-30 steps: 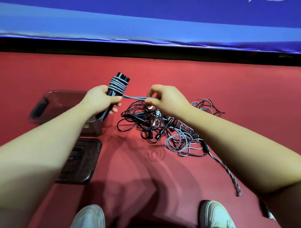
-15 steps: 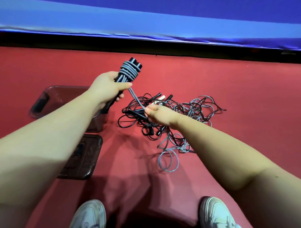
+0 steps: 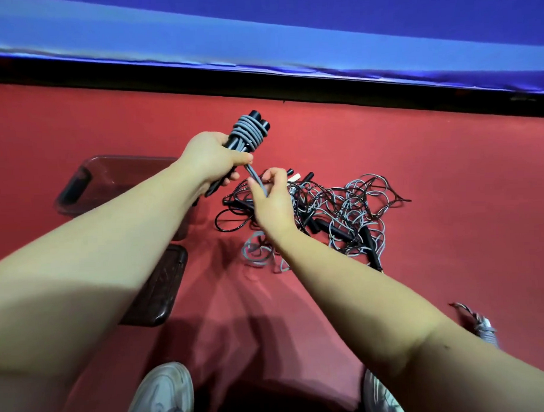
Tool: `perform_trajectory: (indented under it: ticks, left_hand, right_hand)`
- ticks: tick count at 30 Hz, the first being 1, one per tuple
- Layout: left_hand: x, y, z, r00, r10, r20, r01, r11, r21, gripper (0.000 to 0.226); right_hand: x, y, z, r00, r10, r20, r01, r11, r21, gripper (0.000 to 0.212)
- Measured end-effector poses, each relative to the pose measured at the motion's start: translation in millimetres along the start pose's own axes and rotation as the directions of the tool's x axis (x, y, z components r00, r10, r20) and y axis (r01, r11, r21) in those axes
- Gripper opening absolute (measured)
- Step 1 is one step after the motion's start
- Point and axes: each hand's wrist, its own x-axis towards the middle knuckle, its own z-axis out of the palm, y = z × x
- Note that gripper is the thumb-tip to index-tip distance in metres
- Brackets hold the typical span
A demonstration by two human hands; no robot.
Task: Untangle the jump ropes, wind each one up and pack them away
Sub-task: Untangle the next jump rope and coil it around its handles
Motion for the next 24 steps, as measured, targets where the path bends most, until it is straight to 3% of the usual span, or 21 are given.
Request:
perform_trajectory:
  ticks: [2, 4, 8, 13, 16, 20, 24]
  left_hand:
    - [0.8, -0.1, -3.4, 1.0, -0.019, -0.014, 0.019, 0.999, -0.036, 0.008]
    - [1.1, -1.5, -8.3, 0.998, -0.053, -0.029, 0.05, 0.995, -0.086, 0.011]
    - [-0.8, -3.9, -14.6, 0.996, -0.08, -0.049, 0.073, 0.989, -0.131, 0.008]
    - [-2.6, -7.8, -15.1, 0.994, -0.064, -0.087, 0.057, 0.995, -0.081, 0.01]
    - [-3.5, -9.6, -21.6, 0.992, -0.064, -0.105, 0.055, 0.995, -0.081, 0.007]
    - [-4.6, -11.7, -30.2, 0.99, -0.082, -0.114, 0.07, 0.991, -0.112, 0.008]
    - [-3.2, -12.2, -34.4, 0.984, -0.097, -0.147, 0.077, 0.987, -0.138, 0.009]
  right_hand:
    - [1.8, -0.9, -6.4, 0.992, -0.109, -0.07, 0.108, 0.994, -0.02, 0.01]
    - [6.7, -0.6, -13.6, 0.991, -0.123, -0.053, 0.121, 0.992, -0.037, 0.012]
    - [13.8, 0.5, -25.6, 0.988, -0.048, 0.15, 0.068, 0.988, -0.136, 0.026]
    - [22.7, -6.1, -29.0, 0.915, 0.16, 0.372, -0.113, 0.983, -0.144, 0.031]
    - [23.1, -1.3, -32.6, 0.911, 0.219, 0.35, -0.151, 0.966, -0.211, 0.027]
    - [24.0, 3.7, -37.2, 0.952, 0.135, 0.276, 0.046, 0.826, -0.561, 0.027]
    - [20.0, 10.7, -38.7, 0.954, 0.148, 0.262, 0.046, 0.788, -0.613, 0.031]
